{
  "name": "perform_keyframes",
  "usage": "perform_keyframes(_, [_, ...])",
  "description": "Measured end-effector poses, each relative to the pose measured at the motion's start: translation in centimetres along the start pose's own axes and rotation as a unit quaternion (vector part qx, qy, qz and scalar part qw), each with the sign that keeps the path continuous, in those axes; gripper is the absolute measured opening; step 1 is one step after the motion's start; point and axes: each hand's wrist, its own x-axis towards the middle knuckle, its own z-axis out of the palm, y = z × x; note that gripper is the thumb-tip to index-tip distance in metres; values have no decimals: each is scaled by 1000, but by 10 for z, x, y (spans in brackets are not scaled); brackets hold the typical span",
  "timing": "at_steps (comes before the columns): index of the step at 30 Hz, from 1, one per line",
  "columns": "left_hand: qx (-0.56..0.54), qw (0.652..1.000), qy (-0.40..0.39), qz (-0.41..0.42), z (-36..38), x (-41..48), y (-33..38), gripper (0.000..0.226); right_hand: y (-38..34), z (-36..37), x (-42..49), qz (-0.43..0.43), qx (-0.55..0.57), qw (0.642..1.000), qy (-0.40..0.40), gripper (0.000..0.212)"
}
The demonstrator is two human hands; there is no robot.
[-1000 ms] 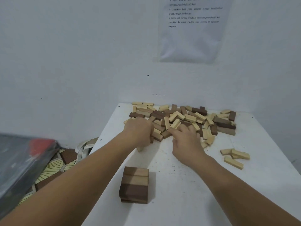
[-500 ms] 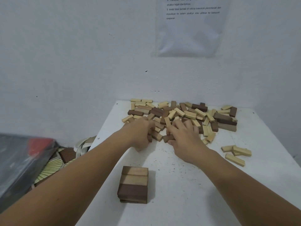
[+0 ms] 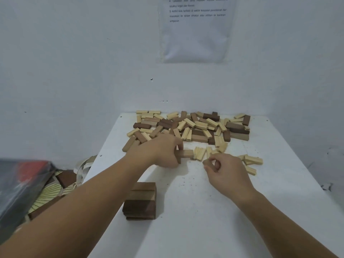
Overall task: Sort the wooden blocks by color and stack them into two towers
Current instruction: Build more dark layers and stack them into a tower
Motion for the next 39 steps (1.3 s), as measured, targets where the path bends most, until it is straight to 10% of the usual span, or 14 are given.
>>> perform_keyframes(23, [-122,970,160,-135,114,-140,111,50,25,-42,-134,-42,53,997,-34,23])
perform_keyframes(29, [-115,992,23,40,105,-150,86,88,23,-33,-139,-65,93,994,-6,18])
perform_keyframes(33, [-82,995,-45,46,91,-135,87,103,30,-32,-138,-72,-23,993,-93,68])
perform_keyframes(39, [-57,997,-30,49,89,-107,84,92,34,-30,-138,-86,11,992,-90,72])
